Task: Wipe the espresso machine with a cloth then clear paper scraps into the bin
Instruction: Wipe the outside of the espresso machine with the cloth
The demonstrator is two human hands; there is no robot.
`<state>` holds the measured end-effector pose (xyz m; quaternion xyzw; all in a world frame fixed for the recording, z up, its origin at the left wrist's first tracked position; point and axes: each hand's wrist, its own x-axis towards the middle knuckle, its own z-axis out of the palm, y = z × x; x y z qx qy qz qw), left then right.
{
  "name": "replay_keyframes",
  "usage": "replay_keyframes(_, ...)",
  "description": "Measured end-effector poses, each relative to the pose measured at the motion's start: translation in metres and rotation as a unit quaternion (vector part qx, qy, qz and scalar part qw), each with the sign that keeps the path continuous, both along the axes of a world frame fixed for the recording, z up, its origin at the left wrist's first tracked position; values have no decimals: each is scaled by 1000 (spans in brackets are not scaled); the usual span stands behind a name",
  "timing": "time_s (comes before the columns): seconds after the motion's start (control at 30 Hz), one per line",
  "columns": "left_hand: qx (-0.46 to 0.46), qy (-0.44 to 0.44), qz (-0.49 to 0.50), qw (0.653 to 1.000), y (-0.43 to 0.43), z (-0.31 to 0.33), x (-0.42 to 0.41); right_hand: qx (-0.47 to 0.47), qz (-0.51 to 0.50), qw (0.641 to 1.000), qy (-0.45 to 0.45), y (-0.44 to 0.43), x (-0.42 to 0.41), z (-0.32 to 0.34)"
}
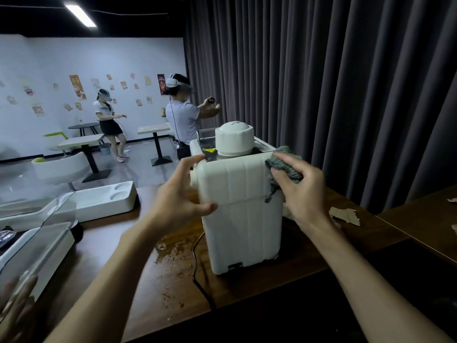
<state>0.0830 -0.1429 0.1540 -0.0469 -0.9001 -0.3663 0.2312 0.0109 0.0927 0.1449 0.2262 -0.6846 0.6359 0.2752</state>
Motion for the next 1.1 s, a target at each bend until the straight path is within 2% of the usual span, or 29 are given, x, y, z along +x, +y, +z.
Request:
replay_keyframes(0.13,-48,-91,24,994,-14,32,6,63,-10,997,40,-10,18,-11)
replay_keyframes(0.23,-128,-29,129,983,3,38,8,13,28,999,20,-2,14,-1)
replay_keyframes(0.47,-113,74,269,954,62,36,-11,4,33,999,-33,15,-36,32)
replay_keyframes(0.63,-104,47,290,950,81,58,-45,73,120,990,-17,11,-75,64)
replay_keyframes(0.83,-81,120,343,928,84,54,-55,146,172,974,-19,-17,-105,77)
replay_keyframes(1.1,-32,170,288,942,55,52,-50,181,204,962,-8,-35,-109,78)
